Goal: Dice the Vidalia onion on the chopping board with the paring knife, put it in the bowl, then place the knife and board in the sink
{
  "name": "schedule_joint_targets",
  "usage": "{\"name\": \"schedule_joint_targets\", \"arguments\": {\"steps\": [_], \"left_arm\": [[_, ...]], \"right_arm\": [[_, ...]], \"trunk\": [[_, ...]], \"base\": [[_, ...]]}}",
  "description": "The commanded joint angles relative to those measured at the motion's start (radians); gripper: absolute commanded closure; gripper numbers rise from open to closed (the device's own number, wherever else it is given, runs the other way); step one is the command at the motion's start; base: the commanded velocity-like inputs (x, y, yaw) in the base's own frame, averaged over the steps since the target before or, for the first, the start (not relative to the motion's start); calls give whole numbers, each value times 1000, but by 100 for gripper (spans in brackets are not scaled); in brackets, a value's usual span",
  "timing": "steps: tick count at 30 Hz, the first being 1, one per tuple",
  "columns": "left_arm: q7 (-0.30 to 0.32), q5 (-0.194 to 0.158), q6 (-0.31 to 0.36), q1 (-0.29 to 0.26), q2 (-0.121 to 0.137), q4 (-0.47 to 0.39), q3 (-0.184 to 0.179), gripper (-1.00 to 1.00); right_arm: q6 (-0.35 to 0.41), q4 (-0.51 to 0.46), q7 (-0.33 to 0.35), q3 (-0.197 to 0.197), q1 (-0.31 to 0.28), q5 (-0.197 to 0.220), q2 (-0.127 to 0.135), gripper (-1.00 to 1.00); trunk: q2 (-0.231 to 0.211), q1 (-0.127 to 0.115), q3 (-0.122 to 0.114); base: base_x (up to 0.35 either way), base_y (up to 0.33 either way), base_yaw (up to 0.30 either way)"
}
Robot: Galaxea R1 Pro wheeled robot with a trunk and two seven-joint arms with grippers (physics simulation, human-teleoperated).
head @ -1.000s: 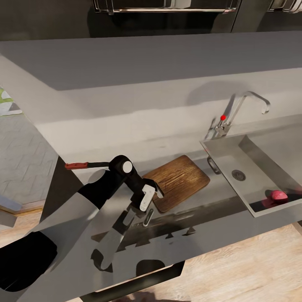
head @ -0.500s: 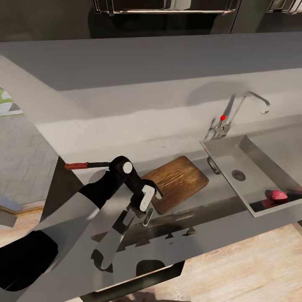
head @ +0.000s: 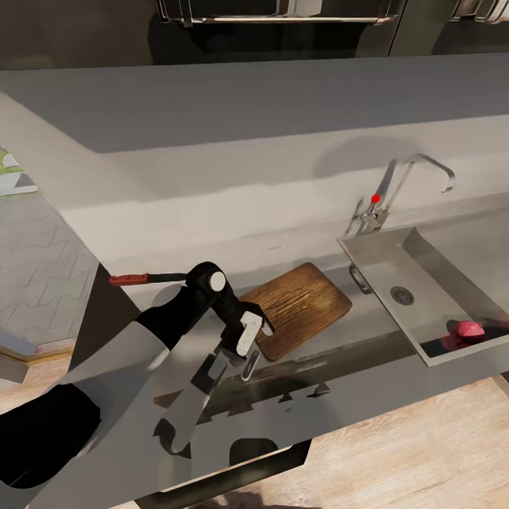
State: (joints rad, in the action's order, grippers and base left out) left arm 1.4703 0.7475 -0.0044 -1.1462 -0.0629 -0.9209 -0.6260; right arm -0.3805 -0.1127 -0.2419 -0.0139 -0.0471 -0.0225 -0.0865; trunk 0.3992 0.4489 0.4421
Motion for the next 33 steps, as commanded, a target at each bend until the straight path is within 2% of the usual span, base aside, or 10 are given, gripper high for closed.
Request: {"name": "schedule_joint_targets", "arguments": {"steps": [1, 23, 24, 33], "left_arm": [[-42, 6, -6, 20, 0, 7, -1, -100], [-40, 6, -7, 20, -2, 5, -1, -100], [-40, 6, -6, 20, -2, 5, -1, 100], [-42, 6, -6, 20, -3, 6, -3, 100]], "right_arm": [[-3, 1, -4, -1, 0, -2, 0, -100], [-2, 11, -5, -2, 0, -5, 4, -100], [-1, 14, -5, -2, 0, -5, 4, -100], [-1, 19, -5, -2, 0, -5, 4, -100]], "trunk": [[1, 1, 2], [1, 1, 2], [1, 1, 2], [1, 1, 2]], "base": [[0, 0, 0], [0, 0, 0], [0, 0, 0], [0, 0, 0]]}}
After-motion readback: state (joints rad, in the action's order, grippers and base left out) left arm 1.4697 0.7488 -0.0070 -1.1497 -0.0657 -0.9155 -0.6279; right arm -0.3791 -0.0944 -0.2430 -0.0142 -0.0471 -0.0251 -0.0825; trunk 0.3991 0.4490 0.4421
